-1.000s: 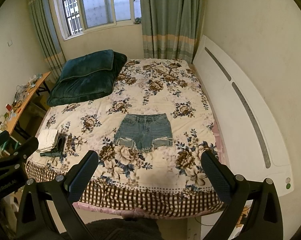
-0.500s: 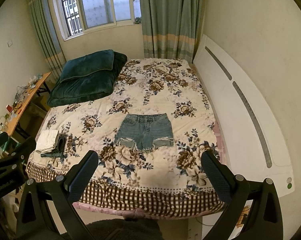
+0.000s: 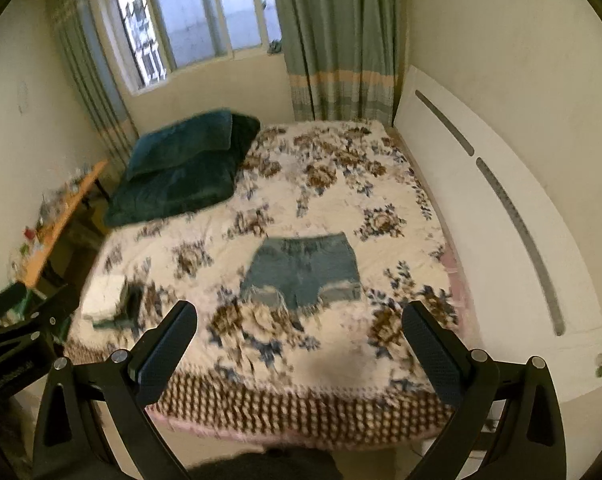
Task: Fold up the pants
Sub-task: 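Lower both grippers onto the frayed leg hems of the denim shorts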
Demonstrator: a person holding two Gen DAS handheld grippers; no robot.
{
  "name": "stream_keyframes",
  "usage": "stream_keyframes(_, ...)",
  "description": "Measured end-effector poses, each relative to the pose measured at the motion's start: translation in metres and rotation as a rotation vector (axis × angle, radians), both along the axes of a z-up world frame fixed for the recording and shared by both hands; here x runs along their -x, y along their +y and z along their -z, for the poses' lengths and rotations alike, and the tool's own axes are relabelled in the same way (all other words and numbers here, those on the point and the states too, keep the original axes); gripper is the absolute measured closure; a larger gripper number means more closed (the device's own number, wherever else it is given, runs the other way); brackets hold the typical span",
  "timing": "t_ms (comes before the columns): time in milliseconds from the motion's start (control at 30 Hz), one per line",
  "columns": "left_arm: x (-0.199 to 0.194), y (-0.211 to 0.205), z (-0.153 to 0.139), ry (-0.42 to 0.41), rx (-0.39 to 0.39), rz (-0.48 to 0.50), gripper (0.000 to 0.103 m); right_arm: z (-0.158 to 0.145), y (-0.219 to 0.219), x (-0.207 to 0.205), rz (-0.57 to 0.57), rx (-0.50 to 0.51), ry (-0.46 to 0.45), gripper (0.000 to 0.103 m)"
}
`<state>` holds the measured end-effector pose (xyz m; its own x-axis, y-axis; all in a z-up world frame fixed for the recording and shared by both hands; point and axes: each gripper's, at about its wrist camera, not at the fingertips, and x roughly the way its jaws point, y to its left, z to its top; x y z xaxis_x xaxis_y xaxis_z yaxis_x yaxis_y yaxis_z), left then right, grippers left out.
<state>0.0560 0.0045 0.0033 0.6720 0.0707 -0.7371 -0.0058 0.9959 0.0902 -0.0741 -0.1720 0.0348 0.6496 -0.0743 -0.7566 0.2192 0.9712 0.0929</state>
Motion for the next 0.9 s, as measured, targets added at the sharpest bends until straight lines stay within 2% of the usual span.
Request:
stream_keyframes(167,-0.048,-0.006,0.074,0.061,-0.061,-0.1,0.0,0.077,-0.042,-0.047,0.061,-0.085,0.062,0.0)
stream_keyframes(333,-0.101,-0.003,0.158,0.206,-0.059,-0.134,0.0,0.165,-0.071,-0.099,0.117,-0.083,0.128,0.0)
stream_keyframes(467,-0.148,-0.002,0.23,0.321,-0.064,-0.12,0.0,0.234,-0.092,-0.145,0.156,-0.127,0.19,0.0)
stream_keyframes(567,-0.186,0.0,0.28,0.393,-0.059,-0.096,0.0,0.289,-0.101,-0.18,0.196,-0.113,0.237,0.0)
stream_keyframes(700,-0.241,0.013,0.359,0.489,0.002,-0.083,0.0,0.376,-0.121,-0.22,0.267,-0.135,0.34,0.0)
stream_keyframes(833,-0.286,0.029,0.452,0.579,0.095,-0.116,0.0,0.464,-0.151,-0.252,0.331,-0.237,0.395,0.0)
stream_keyframes(900,-0.301,0.036,0.497,0.635,0.146,-0.15,0.012,0.515,-0.172,-0.266,0.366,-0.314,0.42,0.0)
